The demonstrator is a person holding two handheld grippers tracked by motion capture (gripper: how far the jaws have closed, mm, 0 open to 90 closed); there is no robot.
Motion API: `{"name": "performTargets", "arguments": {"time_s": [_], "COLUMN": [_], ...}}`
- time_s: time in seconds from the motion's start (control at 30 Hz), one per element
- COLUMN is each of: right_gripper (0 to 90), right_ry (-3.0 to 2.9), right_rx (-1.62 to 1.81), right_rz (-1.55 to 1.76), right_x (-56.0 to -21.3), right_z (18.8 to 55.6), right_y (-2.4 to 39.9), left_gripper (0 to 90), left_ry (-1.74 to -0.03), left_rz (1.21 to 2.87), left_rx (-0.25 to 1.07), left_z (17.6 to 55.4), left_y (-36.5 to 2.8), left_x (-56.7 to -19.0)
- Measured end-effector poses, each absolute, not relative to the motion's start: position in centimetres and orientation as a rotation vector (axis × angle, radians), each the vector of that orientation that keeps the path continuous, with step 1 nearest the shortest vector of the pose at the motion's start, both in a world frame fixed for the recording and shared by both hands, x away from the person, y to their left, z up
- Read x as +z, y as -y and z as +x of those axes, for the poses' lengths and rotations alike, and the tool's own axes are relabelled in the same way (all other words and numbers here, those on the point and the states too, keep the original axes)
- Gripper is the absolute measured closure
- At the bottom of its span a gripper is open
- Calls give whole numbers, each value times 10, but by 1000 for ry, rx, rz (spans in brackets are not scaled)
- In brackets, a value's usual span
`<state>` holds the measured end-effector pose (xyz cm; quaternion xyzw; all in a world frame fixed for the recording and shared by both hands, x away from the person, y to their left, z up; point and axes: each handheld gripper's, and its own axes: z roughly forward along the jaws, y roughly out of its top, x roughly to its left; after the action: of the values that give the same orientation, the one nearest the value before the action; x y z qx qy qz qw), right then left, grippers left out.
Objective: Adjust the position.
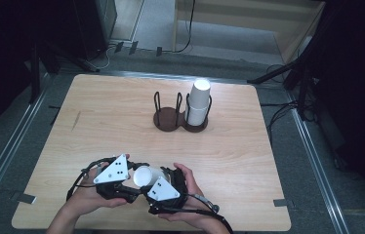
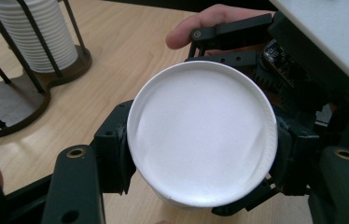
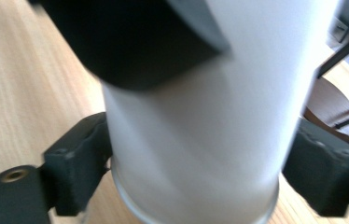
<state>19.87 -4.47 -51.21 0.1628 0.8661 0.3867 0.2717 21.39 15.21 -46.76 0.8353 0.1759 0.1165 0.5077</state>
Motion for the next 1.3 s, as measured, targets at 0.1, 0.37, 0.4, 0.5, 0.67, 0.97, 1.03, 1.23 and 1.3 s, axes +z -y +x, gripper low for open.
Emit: {"name": "performTargets", "arguments": {"time_s": [0.1, 0.37, 0.4, 0.5, 0.67, 0.97, 1.03, 1.23, 1.3], "right_gripper": [125, 111, 111, 111, 109, 105, 94, 92, 92], "right_ry": [-2321, -2229, -2224, -2212, -2183, -2170, -2161, -2140, -2140], "right_rx": [1055, 1104, 1103, 1113, 1133, 1152, 1155, 1180, 1184], "right_rz": [462, 544, 554, 578, 612, 698, 719, 792, 805], "right_x": [-510, -497, -496, -493, -489, -486, -485, -486, -488], "right_z": [201, 207, 208, 210, 213, 217, 218, 223, 225], "right_y": [49, 61, 63, 67, 72, 77, 78, 81, 81], "left_gripper": [360, 360, 361, 360, 360, 360, 360, 359, 359], "left_ry": [-442, -505, -521, -563, -626, -691, -713, -754, -780], "left_rz": [1960, 1819, 1800, 1716, 1623, 1576, 1578, 1554, 1536], "left_rx": [293, 375, 390, 408, 417, 448, 465, 501, 504], "left_z": [216, 219, 219, 221, 224, 225, 226, 228, 230], "left_y": [-158, -172, -174, -181, -188, -191, -191, -193, -195], "left_x": [-467, -466, -466, -466, -468, -469, -470, -472, -473]}}
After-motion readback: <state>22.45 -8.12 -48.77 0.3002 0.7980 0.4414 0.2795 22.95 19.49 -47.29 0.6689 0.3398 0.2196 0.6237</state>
